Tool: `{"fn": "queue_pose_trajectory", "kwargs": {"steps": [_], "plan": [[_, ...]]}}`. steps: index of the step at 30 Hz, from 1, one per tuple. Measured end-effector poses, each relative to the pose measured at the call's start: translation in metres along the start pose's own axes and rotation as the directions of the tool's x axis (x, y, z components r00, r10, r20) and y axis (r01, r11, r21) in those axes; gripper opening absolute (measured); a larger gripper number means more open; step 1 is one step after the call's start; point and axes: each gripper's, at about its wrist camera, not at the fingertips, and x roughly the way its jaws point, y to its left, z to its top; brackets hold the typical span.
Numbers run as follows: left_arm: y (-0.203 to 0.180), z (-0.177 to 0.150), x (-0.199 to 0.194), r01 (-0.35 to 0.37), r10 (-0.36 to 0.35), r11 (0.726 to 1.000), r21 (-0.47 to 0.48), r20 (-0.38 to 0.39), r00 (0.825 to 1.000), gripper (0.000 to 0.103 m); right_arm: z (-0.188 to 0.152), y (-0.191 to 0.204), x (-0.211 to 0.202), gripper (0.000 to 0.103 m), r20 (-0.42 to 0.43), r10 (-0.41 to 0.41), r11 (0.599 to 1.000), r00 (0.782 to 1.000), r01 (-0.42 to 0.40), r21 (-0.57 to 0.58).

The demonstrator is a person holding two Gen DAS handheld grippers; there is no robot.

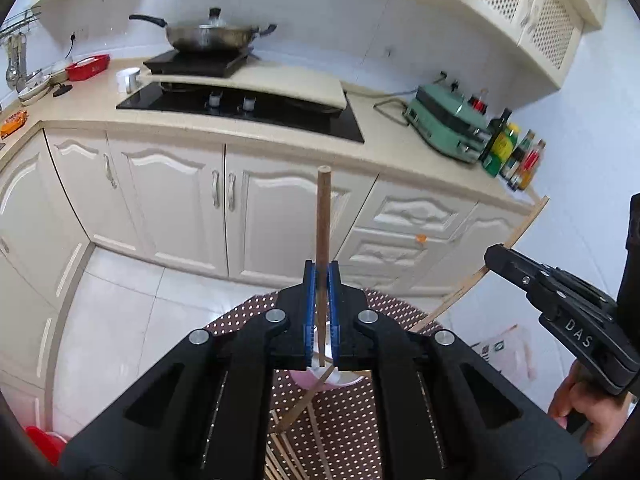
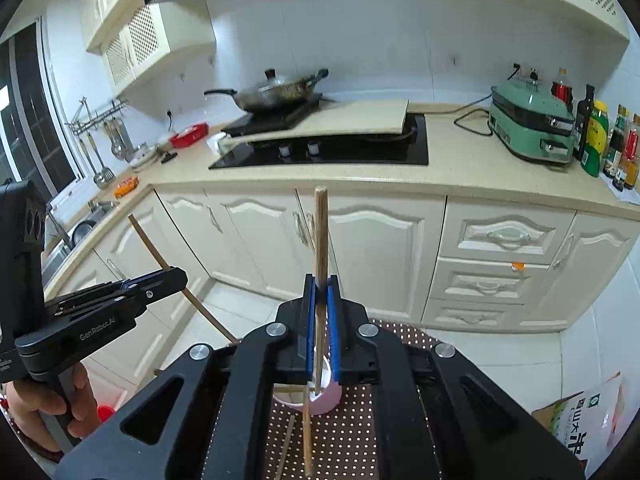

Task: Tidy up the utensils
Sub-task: 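Lift the chopsticks upright with both grippers and carry them over the pink cup, then drop the chopsticks into the pink cup by opening both grippers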

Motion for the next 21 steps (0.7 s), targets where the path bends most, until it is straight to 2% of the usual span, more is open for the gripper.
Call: {"fn": "queue_pose_trajectory", "kwargs": {"steps": [8, 21], "plan": [[0.004, -0.014, 0.026, 0.003, -0.001, 1.000, 0.019, -0.098, 0.995, 0.006, -0.020, -0.005, 0.021, 0.005, -0.088, 0.013, 0.999, 0.996, -0.010, 0.033], [0.006, -0.023, 0.039, 0.005, -0.001, 1.000, 0.023, -0.193, 0.981, 0.007, -0.038, -0.010, 0.037, 0.005, -0.184, 0.054, 0.993, 0.982, -0.033, 0.117]]}}
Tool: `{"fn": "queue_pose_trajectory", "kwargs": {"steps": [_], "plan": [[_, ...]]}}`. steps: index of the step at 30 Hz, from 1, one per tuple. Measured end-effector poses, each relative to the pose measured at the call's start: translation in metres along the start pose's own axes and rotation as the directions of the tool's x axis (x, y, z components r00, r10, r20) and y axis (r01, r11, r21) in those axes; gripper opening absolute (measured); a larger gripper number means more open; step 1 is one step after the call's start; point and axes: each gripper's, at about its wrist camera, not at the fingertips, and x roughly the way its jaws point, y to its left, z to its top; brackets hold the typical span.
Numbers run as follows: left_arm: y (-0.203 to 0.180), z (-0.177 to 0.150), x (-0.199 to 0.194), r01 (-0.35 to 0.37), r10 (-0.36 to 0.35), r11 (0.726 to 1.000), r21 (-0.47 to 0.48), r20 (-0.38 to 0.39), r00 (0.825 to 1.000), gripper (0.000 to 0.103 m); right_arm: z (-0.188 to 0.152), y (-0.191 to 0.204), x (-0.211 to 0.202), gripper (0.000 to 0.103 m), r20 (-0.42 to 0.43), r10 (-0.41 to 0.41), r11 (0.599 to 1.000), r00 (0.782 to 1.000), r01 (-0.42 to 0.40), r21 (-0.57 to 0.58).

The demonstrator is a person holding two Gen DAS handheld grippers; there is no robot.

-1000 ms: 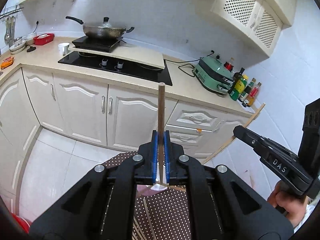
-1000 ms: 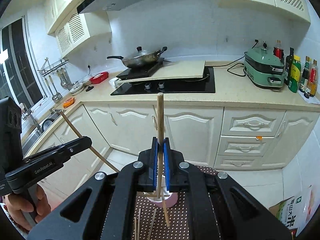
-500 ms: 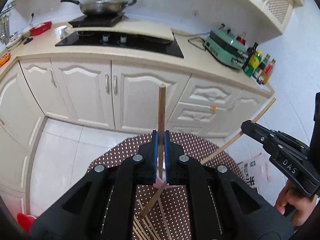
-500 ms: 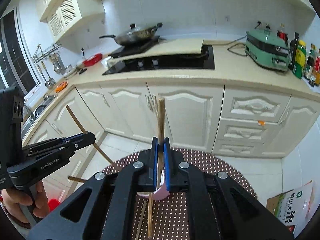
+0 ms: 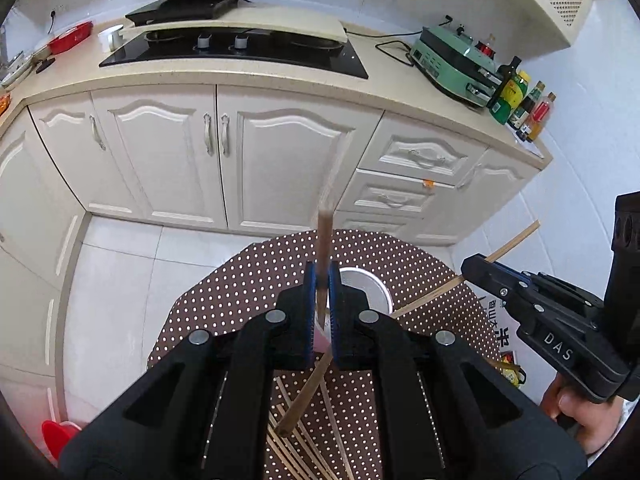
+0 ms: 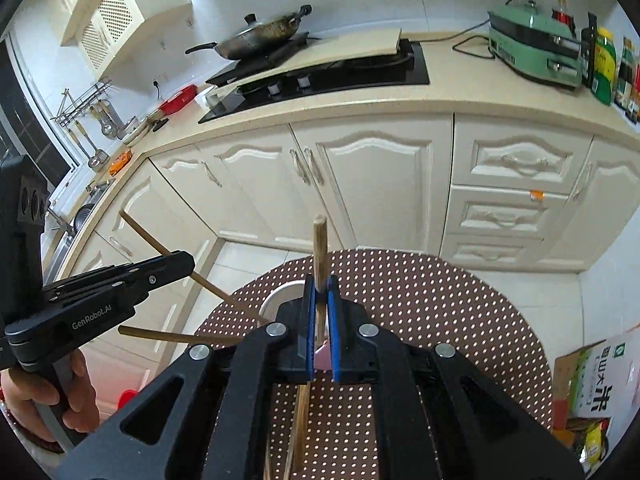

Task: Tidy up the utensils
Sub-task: 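Drop the chopsticks into the pink cup by opening both grippers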

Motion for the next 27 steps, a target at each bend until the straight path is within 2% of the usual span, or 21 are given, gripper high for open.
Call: {"fn": "queue_pose_trajectory", "kwargs": {"steps": [5, 14, 15, 16, 17, 19, 27], "plan": [[0.002, -0.003, -0.004, -0.001, 0.001, 1.000, -0.011, -0.017, 1.000, 0.007, -0.002, -0.001, -0.003, 0.008, -0.008, 0.015, 0.999, 1.000, -0.015, 0.030], [0.004, -0.010, -0.031, -0.013, 0.013, 1.000, -0.018, 0.008, 1.000, 0.008, -0.006, 0.002, -0.036, 0.012, 0.043, 0.007, 0.998, 0.999, -0.009, 0.060], [0.004, -0.011, -0.035, -0.014, 0.014, 1.000, -0.016, 0.013, 1.000, 0.011, -0.007, 0.002, -0.041, 0.013, 0.049, 0.004, 0.998, 0.999, -0.007, 0.066], [0.004, -0.013, -0.040, -0.016, 0.016, 1.000, -0.016, 0.020, 1.000, 0.020, -0.008, 0.003, -0.045, 0.014, 0.054, 0.003, 0.997, 0.999, -0.007, 0.072], [0.004, -0.015, -0.046, -0.015, 0.015, 1.000, -0.018, 0.030, 0.999, 0.033, -0.009, 0.003, -0.050, 0.014, 0.062, 0.004, 0.997, 0.998, -0.009, 0.077], [0.004, -0.019, -0.058, -0.016, 0.018, 1.000, -0.021, 0.062, 0.998, 0.048, -0.013, 0.005, -0.062, 0.015, 0.079, 0.002, 0.996, 0.997, -0.008, 0.086], [0.018, -0.047, -0.107, -0.014, 0.023, 0.998, -0.063, 0.148, 0.989, 0.048, -0.036, 0.022, -0.105, 0.016, 0.138, 0.001, 0.996, 0.990, -0.014, 0.091]]}}
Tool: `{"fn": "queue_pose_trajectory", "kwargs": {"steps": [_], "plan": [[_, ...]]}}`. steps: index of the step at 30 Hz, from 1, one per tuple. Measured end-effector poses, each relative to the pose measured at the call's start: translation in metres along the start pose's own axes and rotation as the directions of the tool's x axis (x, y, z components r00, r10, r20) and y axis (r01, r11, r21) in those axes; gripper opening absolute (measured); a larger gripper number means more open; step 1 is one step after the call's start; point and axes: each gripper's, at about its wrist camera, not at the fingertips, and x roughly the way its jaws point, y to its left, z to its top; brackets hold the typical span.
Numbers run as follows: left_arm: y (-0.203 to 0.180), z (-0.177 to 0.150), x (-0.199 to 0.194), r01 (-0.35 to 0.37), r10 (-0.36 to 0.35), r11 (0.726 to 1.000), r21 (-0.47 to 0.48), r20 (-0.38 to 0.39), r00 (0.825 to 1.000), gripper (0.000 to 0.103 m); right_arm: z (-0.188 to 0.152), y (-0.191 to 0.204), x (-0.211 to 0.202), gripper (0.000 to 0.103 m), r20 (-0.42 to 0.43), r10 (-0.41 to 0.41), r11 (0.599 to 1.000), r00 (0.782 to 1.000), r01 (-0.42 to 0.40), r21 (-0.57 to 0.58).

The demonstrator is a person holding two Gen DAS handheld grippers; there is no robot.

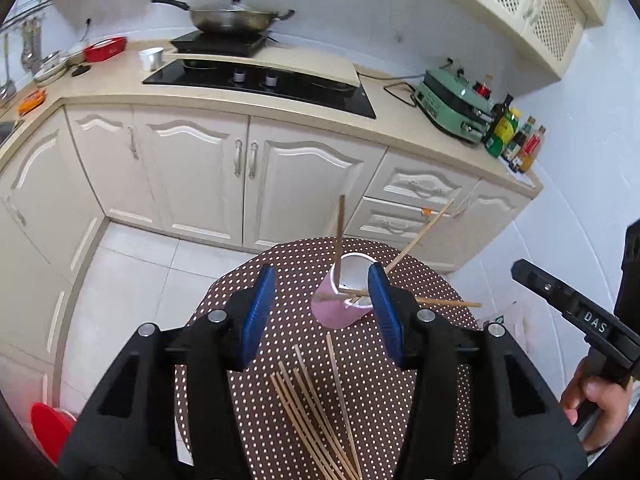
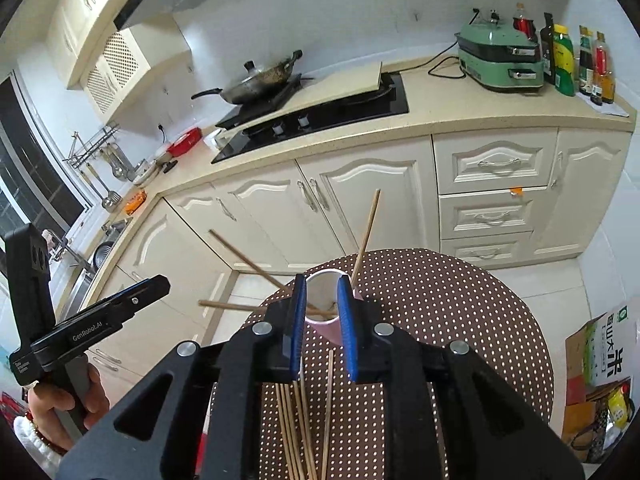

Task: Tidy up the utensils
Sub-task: 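Drop the chopsticks into the pink cup by opening both grippers, then lower both grippers to the chopstick row and grasp one chopstick each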

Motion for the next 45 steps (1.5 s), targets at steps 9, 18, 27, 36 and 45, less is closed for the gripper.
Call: {"fn": "queue_pose_trajectory", "kwargs": {"steps": [9, 18, 27, 36, 45], "plan": [[0.027, -0.046, -0.010, -0.029, 0.026, 0.998, -0.054, -0.043, 0.999, 0.050, -0.042, 0.009, -0.008, 0.016, -0.046, -0.006, 1.000, 0.999, 0.006, 0.000], [0.042, -0.095, 0.038, -0.061, 0.041, 0.994, -0.093, -0.206, 0.978, 0.050, -0.086, 0.009, 0.035, 0.016, -0.200, -0.015, 1.000, 0.980, 0.012, -0.016], [0.047, -0.149, 0.115, -0.123, 0.070, 0.987, -0.103, -0.411, 0.909, 0.050, -0.109, 0.002, 0.087, 0.016, -0.338, -0.005, 1.000, 0.941, -0.005, -0.030], [0.058, -0.179, 0.159, -0.176, 0.099, 0.978, -0.111, -0.492, 0.865, 0.050, -0.116, -0.005, 0.127, 0.016, -0.432, -0.007, 0.998, 0.902, -0.018, -0.055], [0.056, -0.172, 0.167, -0.218, 0.187, 0.976, -0.007, -0.488, 0.853, 0.050, -0.120, -0.004, 0.167, 0.016, -0.505, -0.023, 0.997, 0.863, -0.020, -0.079]]}}
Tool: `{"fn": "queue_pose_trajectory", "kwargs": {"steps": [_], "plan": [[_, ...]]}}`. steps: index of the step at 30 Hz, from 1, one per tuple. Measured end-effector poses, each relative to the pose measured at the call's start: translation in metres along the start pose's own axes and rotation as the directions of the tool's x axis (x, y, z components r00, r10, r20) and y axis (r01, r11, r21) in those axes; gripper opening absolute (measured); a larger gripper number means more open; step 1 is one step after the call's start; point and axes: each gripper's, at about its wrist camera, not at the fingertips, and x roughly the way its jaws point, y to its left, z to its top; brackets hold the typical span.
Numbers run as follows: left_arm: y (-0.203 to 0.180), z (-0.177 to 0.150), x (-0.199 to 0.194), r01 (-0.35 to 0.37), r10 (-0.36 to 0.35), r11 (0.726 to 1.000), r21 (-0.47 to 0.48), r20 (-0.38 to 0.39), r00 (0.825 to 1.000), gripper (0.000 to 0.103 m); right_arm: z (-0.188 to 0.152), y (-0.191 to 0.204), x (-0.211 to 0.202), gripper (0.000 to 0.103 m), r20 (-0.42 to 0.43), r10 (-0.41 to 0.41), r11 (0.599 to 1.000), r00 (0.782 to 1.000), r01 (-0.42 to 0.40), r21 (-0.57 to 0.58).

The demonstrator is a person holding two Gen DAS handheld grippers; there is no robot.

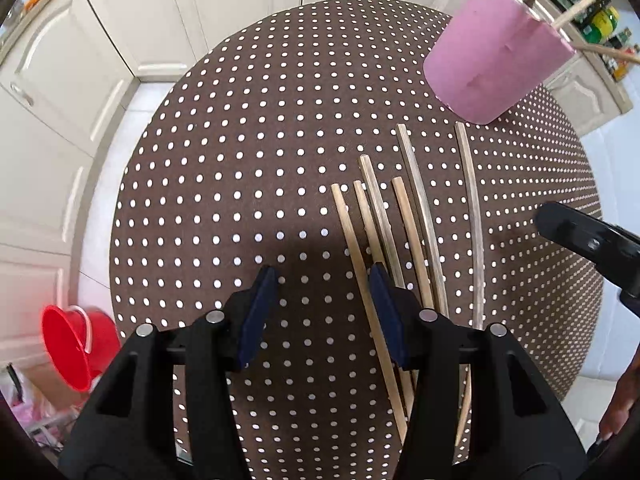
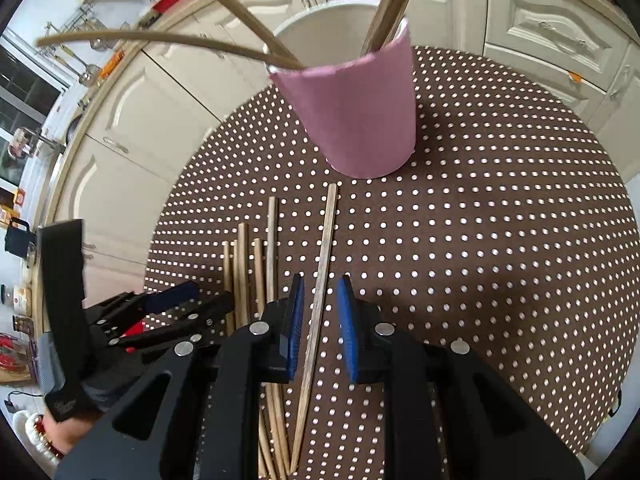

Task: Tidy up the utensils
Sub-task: 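Lower both grippers to the chopstick row and grasp one chopstick each, then lift the chopsticks upright with both grippers and carry them over the pink cup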

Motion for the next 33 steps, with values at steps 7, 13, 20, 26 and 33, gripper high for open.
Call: {"fn": "queue_pose_trajectory", "kwargs": {"steps": [7, 13, 20, 26, 33], "plan": [[-0.011, 0.014, 0.000, -0.052, 0.052, 0.998, 0.020, -0.001, 0.999, 0.037, 0.010, 0.007, 0.024, 0.016, -0.051, -0.029, 1.000, 0.998, 0.029, -0.012], [-0.002, 0.018, 0.003, -0.054, 0.054, 0.998, -0.012, 0.002, 0.999, 0.022, 0.020, 0.025, 0.046, 0.017, -0.095, -0.081, 0.995, 0.992, 0.075, -0.064], [0.004, 0.023, 0.003, -0.033, 0.033, 0.998, -0.054, 0.006, 0.999, 0.010, 0.021, 0.040, 0.055, 0.009, -0.085, -0.179, 0.972, 0.980, 0.163, -0.167], [0.016, 0.027, -0.001, 0.034, -0.034, 0.993, -0.109, 0.004, 0.999, 0.006, 0.025, 0.028, 0.053, 0.005, -0.105, -0.115, 0.988, 0.988, 0.102, -0.119], [0.012, 0.028, -0.033, 0.102, -0.096, 0.991, -0.092, 0.072, 0.993, 0.006, 0.022, 0.030, 0.012, 0.005, -0.021, -0.034, 0.996, 0.999, 0.032, -0.079]]}}
